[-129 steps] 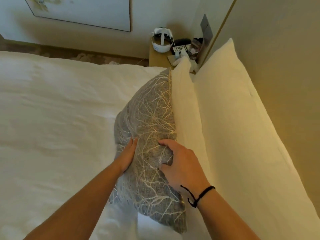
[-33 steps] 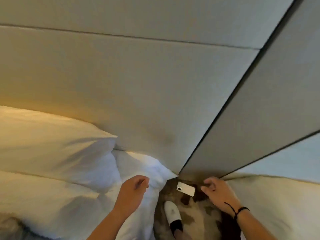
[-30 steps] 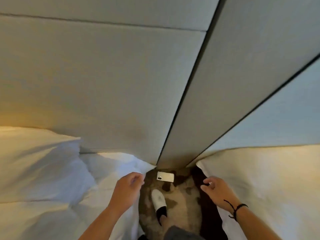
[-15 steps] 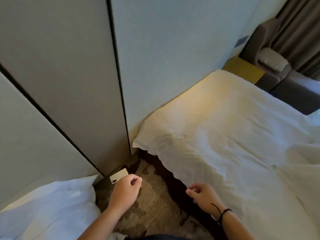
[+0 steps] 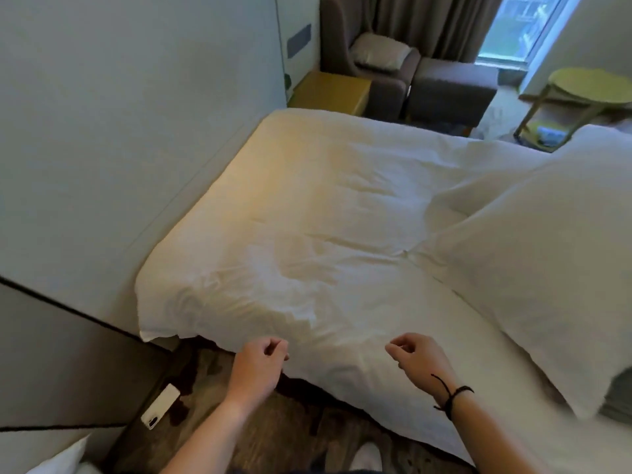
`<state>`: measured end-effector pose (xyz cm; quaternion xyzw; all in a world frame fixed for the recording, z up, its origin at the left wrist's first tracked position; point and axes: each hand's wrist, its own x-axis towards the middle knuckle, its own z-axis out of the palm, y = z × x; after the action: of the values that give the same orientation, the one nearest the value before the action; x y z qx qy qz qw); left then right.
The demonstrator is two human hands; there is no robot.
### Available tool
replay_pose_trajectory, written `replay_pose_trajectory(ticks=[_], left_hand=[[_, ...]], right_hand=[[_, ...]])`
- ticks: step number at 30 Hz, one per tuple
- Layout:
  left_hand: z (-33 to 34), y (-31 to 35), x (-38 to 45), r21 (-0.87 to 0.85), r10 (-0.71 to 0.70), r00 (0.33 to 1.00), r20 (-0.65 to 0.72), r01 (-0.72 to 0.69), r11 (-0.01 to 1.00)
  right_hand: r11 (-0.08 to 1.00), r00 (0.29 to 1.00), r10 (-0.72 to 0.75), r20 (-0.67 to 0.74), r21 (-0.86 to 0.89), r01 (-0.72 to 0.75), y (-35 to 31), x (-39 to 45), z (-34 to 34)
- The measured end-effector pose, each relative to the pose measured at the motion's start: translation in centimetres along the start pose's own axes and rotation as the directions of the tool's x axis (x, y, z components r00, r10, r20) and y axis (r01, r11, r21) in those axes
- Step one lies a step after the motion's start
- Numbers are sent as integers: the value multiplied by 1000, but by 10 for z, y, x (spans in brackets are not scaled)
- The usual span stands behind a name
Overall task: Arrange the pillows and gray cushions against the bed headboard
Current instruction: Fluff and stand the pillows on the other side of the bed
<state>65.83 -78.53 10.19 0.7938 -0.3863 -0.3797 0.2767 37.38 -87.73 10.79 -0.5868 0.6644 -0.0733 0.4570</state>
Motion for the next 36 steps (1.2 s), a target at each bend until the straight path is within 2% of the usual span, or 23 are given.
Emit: replay_pose_trajectory(ticks=[4, 11, 14, 19, 24, 32, 36], left_hand=[[55, 53, 19, 58, 27, 991, 130, -35, 998], [133, 130, 70, 101, 123, 948, 294, -158, 982], [174, 175, 86, 84, 182, 894, 409, -236, 968], [243, 238, 96, 20, 264, 803, 534, -325, 946], [281, 256, 92, 38, 292, 794, 534, -367, 929], [333, 298, 95, 94, 275, 889, 367, -329, 940], [372, 331, 80, 137, 295, 895, 336, -356, 924]], right_hand=[[984, 990, 111, -89, 147, -97, 47, 6, -44], [896, 929, 331, -167, 364, -254, 95, -2, -68], [865, 881, 421, -215, 387, -318, 106, -17, -98], [833, 752, 521, -404, 431, -346, 140, -32, -167], [779, 704, 568, -426, 555, -293, 174, -18, -205], [711, 720, 583, -376, 665, -228, 259, 69, -305], [696, 726, 589, -354, 680, -233, 306, 112, -373]])
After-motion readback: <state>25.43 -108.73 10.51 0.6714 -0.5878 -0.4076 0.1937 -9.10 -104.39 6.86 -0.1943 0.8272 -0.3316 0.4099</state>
